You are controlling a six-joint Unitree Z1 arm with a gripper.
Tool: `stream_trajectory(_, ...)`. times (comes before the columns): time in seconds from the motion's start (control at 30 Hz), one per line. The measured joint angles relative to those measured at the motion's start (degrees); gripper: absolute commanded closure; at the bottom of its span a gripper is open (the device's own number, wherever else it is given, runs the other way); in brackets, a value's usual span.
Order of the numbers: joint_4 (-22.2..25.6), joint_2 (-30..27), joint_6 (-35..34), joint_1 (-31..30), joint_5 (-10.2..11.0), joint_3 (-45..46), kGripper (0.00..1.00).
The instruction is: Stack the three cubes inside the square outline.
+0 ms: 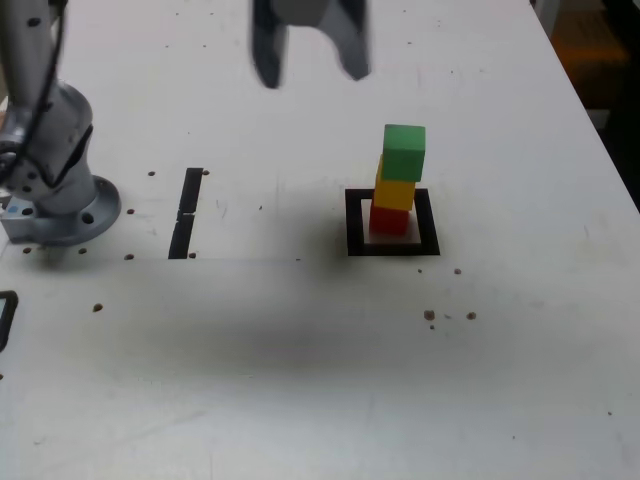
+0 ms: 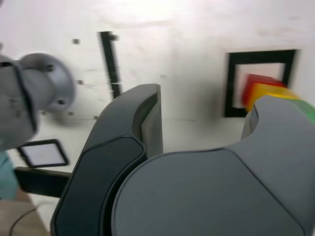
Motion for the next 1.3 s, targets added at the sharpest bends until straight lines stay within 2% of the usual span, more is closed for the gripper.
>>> stream_trajectory(0.23,-6.2,-1.8,-0.6,0.1,-2.4,12.5,0.31)
stream_trajectory(0.4,-14.6,-2.1,-0.2,0.0,-5.7,22.2,0.31)
stream_trajectory(0.6,-23.4,-1.4,0.6,-1.1,-8.6,32.0,0.31)
stream_trajectory(1.07,-31.9,0.5,0.6,-2.3,-11.8,40.8,0.31)
stream_trajectory(1.3,-34.3,0.9,0.7,-2.3,-12.3,42.5,0.31)
